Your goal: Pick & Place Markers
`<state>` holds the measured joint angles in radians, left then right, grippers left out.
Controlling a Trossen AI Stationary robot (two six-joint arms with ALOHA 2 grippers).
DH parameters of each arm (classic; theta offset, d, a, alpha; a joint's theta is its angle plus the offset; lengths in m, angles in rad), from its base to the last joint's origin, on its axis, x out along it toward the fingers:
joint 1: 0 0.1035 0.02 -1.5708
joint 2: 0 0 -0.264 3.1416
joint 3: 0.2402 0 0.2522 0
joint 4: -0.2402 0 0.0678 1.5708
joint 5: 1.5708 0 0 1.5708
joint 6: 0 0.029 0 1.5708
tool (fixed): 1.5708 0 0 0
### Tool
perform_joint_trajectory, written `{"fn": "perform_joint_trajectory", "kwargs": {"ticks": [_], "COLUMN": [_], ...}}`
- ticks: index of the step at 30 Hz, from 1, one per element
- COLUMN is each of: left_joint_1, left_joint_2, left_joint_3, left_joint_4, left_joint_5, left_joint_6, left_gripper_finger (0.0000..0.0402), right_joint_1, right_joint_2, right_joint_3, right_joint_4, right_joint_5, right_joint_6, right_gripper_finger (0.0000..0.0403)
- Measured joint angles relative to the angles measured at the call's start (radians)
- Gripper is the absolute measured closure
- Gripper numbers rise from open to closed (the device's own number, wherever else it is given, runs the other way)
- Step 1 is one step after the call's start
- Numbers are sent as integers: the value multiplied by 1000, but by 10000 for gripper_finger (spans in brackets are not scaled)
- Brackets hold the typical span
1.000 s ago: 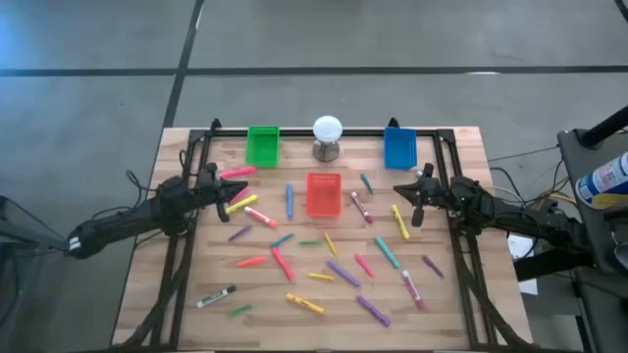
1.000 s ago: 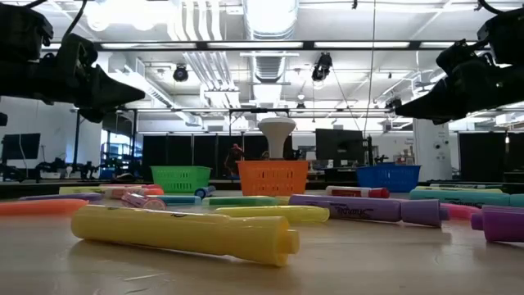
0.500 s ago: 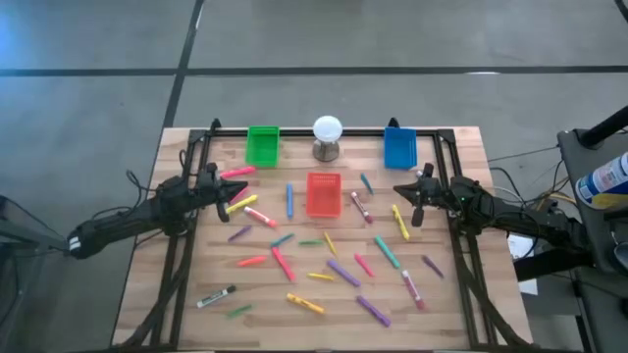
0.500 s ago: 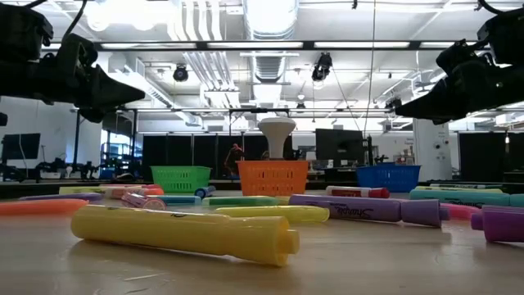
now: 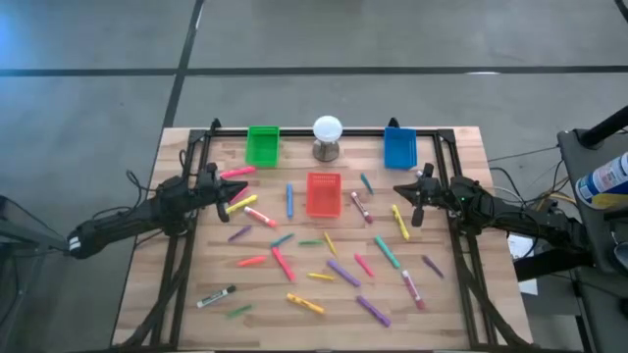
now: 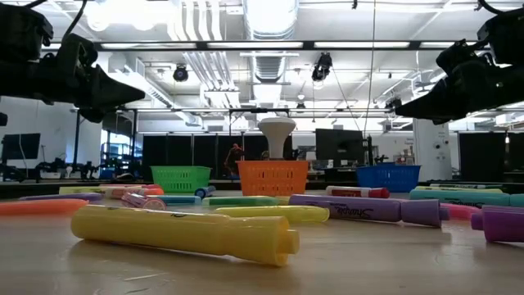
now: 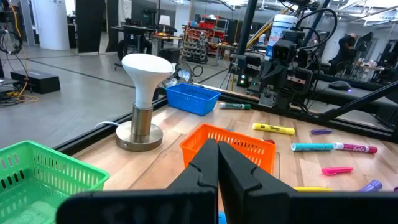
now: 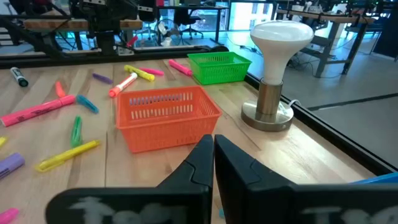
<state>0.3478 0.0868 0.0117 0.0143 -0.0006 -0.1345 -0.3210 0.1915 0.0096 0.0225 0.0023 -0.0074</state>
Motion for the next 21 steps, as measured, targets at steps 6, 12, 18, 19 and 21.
{"fn": "perform_joint_trajectory", "kwargs": {"ticks": [6, 12, 18, 19, 21], "left_joint_1": [0, 0, 0, 0, 0], "left_joint_2": [0, 0, 0, 0, 0], "left_joint_3": [0, 0, 0, 0, 0], "left_joint_4": [0, 0, 0, 0, 0], "left_joint_5": [0, 0, 0, 0, 0], "left_joint_6": [0, 0, 0, 0, 0], "left_gripper_finger": [399, 399, 399, 399, 399], "right_joint_1": [0, 0, 0, 0, 0], "right_joint_2": [0, 0, 0, 0, 0], "right_joint_3": [0, 0, 0, 0, 0], "right_joint_4": [0, 1, 28, 26, 28], "right_joint_5": [0, 0, 1, 1, 1], "right_joint_6": [0, 0, -39, -44, -53], "right_gripper_finger": [394, 394, 394, 394, 394]}}
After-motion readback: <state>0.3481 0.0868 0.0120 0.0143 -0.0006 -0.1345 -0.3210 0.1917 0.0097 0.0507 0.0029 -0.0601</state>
